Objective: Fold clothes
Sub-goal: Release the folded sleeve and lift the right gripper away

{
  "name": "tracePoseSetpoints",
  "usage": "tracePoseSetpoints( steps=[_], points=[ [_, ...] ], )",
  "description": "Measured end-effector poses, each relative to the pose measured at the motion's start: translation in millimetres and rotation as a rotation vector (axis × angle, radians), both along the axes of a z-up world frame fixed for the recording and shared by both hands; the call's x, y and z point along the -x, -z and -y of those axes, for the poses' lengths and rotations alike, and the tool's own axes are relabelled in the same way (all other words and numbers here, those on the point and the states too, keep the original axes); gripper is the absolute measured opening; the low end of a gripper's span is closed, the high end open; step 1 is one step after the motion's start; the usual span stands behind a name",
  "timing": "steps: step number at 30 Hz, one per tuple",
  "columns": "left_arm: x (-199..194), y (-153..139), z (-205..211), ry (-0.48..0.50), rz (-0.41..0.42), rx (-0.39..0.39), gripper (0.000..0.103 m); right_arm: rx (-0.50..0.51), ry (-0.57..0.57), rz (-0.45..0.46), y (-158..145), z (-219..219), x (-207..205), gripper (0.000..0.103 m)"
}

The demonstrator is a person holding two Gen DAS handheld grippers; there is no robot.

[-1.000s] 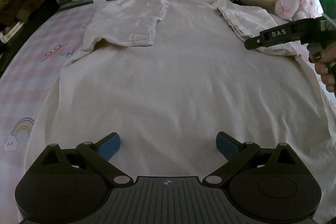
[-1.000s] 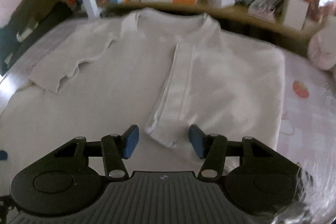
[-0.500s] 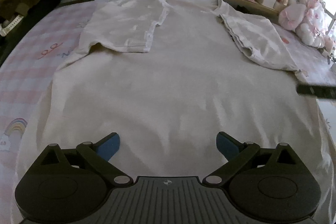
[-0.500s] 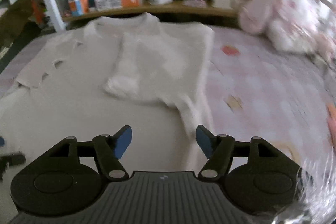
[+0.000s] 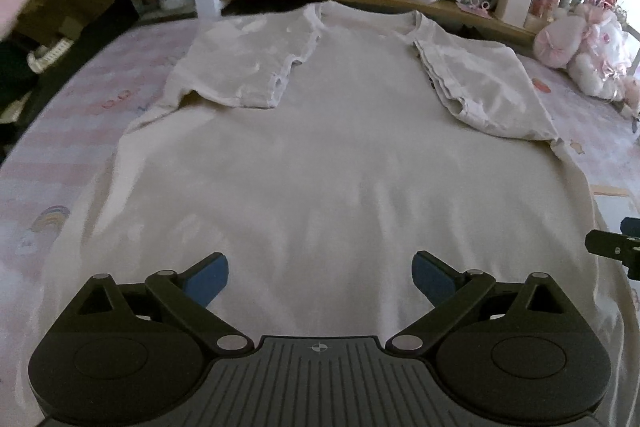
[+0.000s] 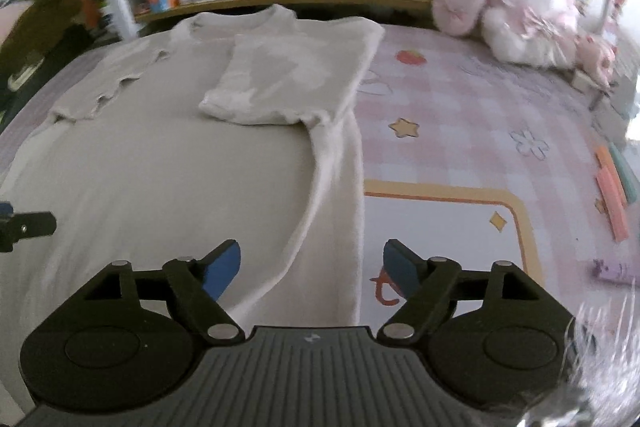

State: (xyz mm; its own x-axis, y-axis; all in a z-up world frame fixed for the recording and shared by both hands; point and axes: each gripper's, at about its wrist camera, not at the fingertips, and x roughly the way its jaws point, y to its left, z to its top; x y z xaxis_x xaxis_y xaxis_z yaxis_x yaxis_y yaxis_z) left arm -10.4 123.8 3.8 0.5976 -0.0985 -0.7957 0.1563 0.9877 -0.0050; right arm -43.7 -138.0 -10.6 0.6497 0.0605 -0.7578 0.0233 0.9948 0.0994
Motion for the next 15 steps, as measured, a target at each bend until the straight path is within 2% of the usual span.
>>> tracePoseSetpoints(
  steps=[4,7,10,15],
  points=[
    [19,-7,-2,0.001,0.043,-0.001,0.100,0.022,-0.057,0.007,-2,-8,8,0.080],
    [27,-10,-3,0.019,0.050,0.004,0.100,0.053,-0.064,0.033,-10,-16,19,0.086],
    [39,-15,-9,0.071,0.087,-0.005,0.100,0.068,-0.034,0.062,-15,-24,33,0.087],
    [65,-22,-34,0.134,0.138,-0.010,0.100,0.077,0.078,0.092,-22,-47,66,0.087]
  ],
)
